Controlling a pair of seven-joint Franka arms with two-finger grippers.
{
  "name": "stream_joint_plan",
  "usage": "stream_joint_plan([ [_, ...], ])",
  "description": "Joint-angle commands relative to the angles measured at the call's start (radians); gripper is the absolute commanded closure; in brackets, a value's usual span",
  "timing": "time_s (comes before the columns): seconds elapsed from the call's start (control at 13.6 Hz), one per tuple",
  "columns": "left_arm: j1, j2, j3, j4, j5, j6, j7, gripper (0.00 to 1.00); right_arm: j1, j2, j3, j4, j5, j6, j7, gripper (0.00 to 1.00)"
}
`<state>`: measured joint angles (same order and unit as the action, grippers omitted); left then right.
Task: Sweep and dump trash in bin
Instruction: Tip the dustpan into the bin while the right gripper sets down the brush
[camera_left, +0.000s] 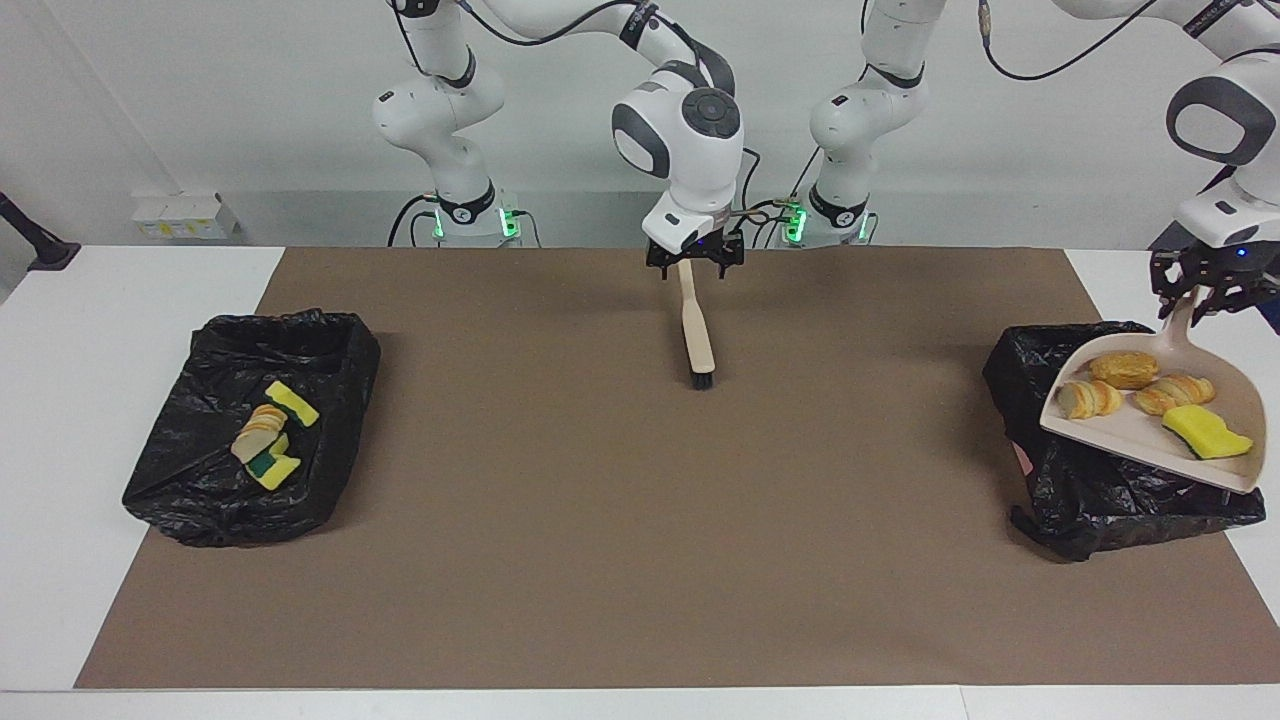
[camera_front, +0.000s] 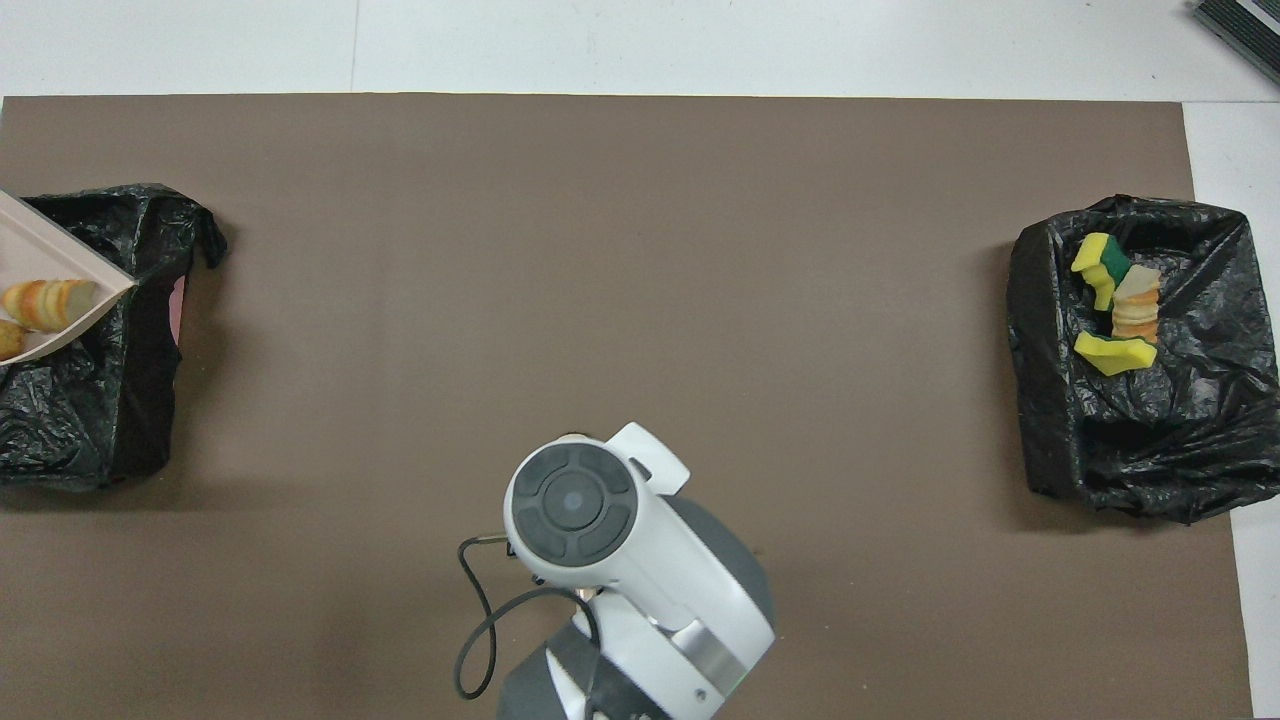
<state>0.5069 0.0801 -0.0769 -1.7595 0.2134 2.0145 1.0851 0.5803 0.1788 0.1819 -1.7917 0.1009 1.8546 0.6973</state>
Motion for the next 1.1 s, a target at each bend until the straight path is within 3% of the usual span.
stream_joint_plan([
  [0.0, 0.009, 0.104, -0.015, 0.167, 0.163, 0.001, 0.102, 1.00, -0.121, -0.041, 0.008, 0.044, -0.029, -0.109, -0.183, 0.00],
  [0.22, -0.008, 0.112, -0.017, 0.175, 0.372, 0.053, 0.159, 1.00, -0.235, -0.065, 0.008, 0.112, -0.085, -0.210, -0.398, 0.00],
  [0.52, -0.106, 0.102, -0.026, 0.173, 0.683, -0.040, 0.174, 1.00, -0.422, -0.142, 0.005, 0.121, -0.098, -0.213, -0.646, 0.00],
  [0.81, -0.168, 0.099, -0.024, 0.179, 0.815, -0.094, 0.193, 1.00, -0.600, -0.166, 0.004, 0.127, -0.130, -0.235, -0.887, 0.00],
  [1.03, -0.215, 0.099, -0.026, 0.183, 0.874, -0.134, 0.193, 1.00, -0.686, -0.165, 0.004, 0.199, -0.162, -0.241, -0.898, 0.00],
])
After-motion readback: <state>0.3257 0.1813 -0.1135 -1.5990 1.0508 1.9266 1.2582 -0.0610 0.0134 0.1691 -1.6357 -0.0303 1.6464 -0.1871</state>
